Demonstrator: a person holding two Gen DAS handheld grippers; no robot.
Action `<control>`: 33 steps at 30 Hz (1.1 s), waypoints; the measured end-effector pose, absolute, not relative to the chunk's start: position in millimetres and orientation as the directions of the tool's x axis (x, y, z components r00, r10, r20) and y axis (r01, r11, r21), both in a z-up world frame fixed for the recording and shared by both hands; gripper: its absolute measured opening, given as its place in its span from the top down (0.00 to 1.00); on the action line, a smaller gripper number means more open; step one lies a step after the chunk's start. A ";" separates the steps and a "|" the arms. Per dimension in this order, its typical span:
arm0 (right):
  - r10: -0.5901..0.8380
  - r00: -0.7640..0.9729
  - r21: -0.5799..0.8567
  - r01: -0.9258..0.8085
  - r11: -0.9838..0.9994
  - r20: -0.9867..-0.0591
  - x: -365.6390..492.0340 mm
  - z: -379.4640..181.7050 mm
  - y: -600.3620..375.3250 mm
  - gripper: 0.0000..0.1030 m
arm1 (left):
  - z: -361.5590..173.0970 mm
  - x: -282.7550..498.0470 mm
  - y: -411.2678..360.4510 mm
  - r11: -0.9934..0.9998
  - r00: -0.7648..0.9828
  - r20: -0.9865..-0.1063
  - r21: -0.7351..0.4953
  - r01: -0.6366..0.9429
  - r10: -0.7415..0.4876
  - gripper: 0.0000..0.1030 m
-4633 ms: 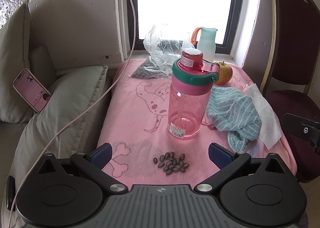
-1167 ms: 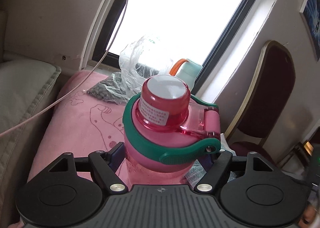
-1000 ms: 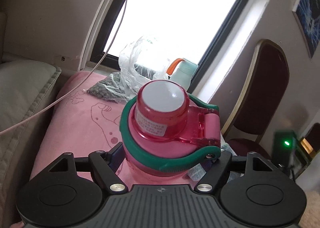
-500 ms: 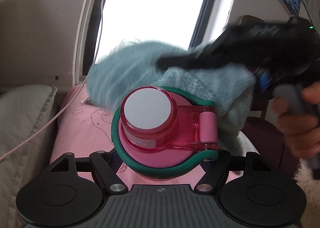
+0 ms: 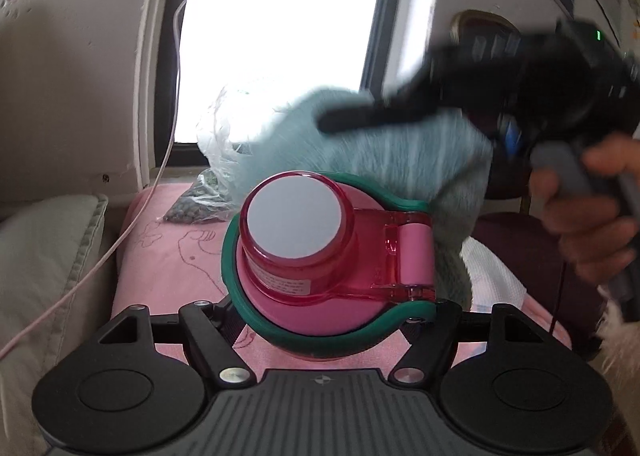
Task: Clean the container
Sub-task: 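Lift the pink bottle with the left gripper while the right gripper wipes its lid with the towel, then tilt the bottle with the left gripper while the right gripper rubs the towel over its lid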
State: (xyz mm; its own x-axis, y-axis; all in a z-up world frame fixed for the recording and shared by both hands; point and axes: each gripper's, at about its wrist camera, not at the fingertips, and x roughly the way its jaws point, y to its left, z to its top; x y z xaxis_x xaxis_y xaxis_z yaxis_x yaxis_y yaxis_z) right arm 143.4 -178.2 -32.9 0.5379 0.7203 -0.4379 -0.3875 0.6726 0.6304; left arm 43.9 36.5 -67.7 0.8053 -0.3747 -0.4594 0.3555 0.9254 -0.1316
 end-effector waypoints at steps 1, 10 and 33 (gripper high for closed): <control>0.773 0.497 0.662 -0.429 0.615 -0.395 141.4 -28.3 -175.6 0.69 | -68.1 44.2 36.3 0.928 0.807 -0.460 -0.134 0.349 -0.370 0.31; 0.391 0.570 0.307 -0.242 0.920 -0.722 154.2 -104.7 -160.5 0.69 | -70.1 61.0 56.9 0.924 0.784 -0.489 -0.229 0.307 -0.382 0.30; 0.295 0.778 0.462 -0.007 0.887 -0.555 87.8 -73.9 -250.6 0.69 | -36.7 96.4 -35.2 0.969 0.752 -0.636 0.029 0.246 -0.172 0.12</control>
